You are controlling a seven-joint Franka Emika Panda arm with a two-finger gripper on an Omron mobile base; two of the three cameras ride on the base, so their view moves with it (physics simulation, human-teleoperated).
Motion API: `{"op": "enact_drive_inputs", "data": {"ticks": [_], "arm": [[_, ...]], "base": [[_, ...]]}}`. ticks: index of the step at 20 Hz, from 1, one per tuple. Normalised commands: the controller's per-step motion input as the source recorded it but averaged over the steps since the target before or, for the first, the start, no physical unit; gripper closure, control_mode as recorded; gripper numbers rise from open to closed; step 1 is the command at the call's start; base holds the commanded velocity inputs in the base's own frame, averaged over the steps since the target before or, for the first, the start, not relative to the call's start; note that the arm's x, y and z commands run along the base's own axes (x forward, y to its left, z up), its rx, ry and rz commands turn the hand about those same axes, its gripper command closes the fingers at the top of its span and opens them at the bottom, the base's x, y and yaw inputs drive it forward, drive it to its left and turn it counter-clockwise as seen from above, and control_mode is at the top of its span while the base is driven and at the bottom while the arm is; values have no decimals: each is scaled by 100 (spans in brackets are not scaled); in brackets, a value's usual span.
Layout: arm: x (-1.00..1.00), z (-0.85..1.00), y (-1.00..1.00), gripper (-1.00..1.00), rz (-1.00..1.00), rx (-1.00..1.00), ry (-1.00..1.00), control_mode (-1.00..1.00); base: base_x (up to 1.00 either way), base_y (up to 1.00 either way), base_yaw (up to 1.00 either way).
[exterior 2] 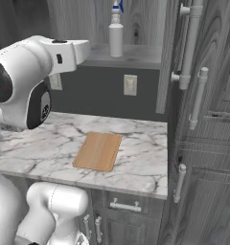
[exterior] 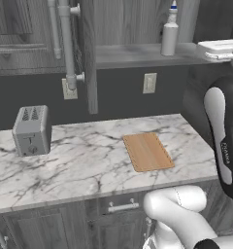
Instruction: Grab the spray bottle from the cabinet, then place it next to the cutting board for sanitizing. Then grab the dish brush from the countertop next to the sink and place it next to the cutting board.
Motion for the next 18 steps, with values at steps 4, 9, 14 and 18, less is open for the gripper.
{"op": "enact_drive_inputs", "data": {"ticks": [4, 9, 14, 18], "arm": [[32, 1, -5, -100, 0, 0, 0, -100], [38, 0, -10, -100, 0, 0, 0, -100], [43, 0, -4, -100, 0, 0, 0, -100], [39, 0, -8, -100, 0, 0, 0, -100]], "base": [[0, 0, 0], [0, 0, 0], [0, 0, 0], [0, 0, 0]]}}
